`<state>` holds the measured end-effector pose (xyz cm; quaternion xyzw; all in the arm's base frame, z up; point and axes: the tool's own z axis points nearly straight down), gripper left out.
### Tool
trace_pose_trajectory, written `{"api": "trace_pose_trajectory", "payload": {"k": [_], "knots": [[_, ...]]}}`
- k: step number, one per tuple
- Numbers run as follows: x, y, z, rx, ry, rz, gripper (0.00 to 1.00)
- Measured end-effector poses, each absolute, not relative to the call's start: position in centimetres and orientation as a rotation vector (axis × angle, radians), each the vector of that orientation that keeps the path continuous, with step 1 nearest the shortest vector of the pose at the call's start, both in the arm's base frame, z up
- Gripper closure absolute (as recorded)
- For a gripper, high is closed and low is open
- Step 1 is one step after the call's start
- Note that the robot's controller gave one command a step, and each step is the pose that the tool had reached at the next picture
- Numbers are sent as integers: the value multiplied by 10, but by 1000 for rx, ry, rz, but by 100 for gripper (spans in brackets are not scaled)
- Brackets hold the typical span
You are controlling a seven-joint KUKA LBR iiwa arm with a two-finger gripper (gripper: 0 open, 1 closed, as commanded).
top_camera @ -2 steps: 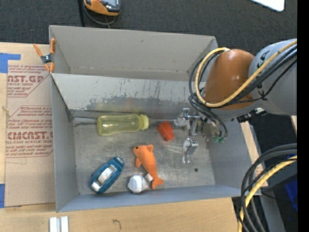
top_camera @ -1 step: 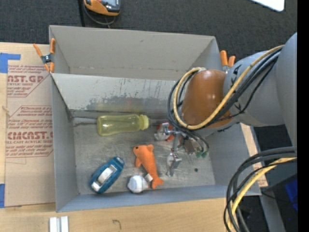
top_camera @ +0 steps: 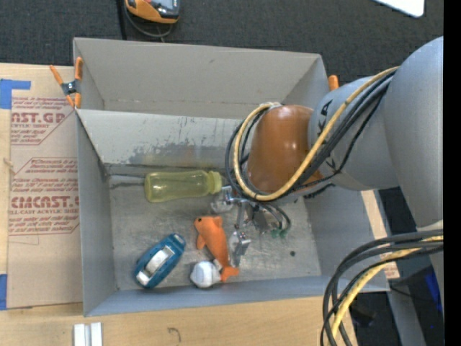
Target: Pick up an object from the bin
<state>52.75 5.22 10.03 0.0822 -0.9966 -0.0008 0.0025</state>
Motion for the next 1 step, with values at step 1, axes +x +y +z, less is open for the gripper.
{"api": "trace_pose_trajectory", "payload": {"k": [1], "knots": [[524,59,112,629,-3081,-1,0]]}}
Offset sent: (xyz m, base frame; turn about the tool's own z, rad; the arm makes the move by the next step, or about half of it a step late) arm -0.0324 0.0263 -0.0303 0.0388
